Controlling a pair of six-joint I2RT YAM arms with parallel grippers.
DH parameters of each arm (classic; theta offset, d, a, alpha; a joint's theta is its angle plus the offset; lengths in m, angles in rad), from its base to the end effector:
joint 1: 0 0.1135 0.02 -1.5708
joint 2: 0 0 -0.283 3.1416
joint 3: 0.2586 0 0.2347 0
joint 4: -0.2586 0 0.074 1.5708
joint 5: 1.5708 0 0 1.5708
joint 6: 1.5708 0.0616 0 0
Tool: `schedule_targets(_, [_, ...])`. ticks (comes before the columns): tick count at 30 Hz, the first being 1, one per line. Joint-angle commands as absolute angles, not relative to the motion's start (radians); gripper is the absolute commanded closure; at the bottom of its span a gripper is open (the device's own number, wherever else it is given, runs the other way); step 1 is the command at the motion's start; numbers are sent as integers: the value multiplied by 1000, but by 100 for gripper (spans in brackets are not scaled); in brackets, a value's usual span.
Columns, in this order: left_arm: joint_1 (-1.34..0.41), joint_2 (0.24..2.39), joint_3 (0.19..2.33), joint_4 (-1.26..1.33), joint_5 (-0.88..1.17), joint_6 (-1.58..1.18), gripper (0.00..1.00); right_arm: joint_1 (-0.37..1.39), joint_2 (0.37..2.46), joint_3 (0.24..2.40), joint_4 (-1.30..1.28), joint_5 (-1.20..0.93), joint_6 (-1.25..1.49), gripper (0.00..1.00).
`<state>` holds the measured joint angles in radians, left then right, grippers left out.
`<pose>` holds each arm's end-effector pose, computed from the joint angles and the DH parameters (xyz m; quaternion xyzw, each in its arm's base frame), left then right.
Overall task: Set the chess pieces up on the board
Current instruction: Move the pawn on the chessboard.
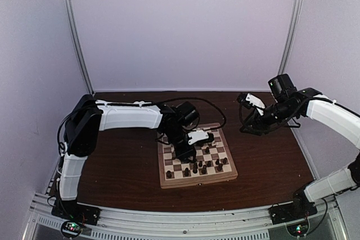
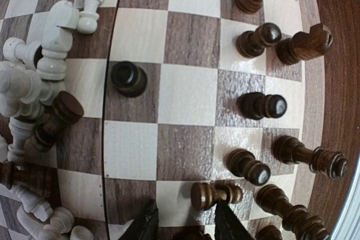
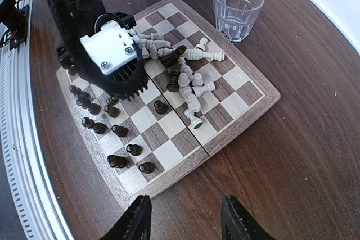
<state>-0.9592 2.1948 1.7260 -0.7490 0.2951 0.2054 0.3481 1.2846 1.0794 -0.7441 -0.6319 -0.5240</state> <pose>0.2499 -0.3876 0.1695 0.5571 0.7991 -0.1985 0.1082 0.2193 0.1183 0.2969 -0.4683 0.7802 0.2692 0.3155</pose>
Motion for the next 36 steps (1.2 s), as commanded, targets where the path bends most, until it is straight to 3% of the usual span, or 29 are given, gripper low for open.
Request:
schedule_targets(1, [-940,2220,1718,-724,306,161,64,342,1276,1074,-740,-646,-523,56])
schedule_targets(11, [-909,2198,1717,-703,268,95,67,338,1267,1072,-740,-646,-522,56])
schedule_targets(36, [-931,2156,1699,-670,431,33,67,331,1258,1058,-730,-635,-532,56])
